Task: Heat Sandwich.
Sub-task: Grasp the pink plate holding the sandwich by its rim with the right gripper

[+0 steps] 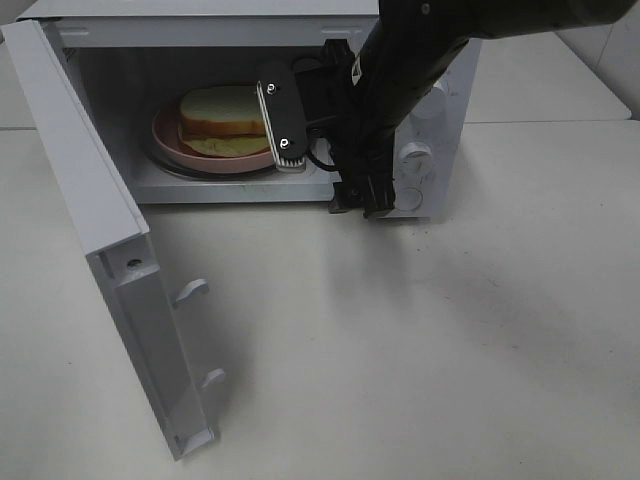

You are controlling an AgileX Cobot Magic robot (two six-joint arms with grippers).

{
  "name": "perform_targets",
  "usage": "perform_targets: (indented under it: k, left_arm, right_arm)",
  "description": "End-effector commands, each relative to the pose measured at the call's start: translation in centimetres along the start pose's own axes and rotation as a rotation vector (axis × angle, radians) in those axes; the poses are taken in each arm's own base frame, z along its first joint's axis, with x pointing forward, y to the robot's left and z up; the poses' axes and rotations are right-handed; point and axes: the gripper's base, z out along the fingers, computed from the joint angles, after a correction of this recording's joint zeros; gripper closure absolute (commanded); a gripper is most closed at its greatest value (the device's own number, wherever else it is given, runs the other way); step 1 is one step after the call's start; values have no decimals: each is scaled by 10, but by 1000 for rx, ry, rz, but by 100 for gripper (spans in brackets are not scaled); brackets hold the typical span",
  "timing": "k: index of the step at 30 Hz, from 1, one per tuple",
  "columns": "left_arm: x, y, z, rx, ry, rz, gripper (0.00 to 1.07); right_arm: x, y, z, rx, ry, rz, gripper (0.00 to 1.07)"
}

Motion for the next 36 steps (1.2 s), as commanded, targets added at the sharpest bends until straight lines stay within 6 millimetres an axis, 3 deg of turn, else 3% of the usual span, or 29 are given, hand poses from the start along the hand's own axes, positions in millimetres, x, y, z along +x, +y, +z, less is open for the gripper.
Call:
perform_targets:
  k: [1,18,36]
  left_arm:
    - [0,0,-2,2,-28,2,9]
    - [0,0,-2,2,-28,2,9]
    - [0,0,-2,2,-28,2,9]
  right_arm:
    - [-5,-5,9,18,-15,1,17]
    - [-18,-27,63,19,-34,32,19]
    - [-33,-39,104,-6,-34,55,23]
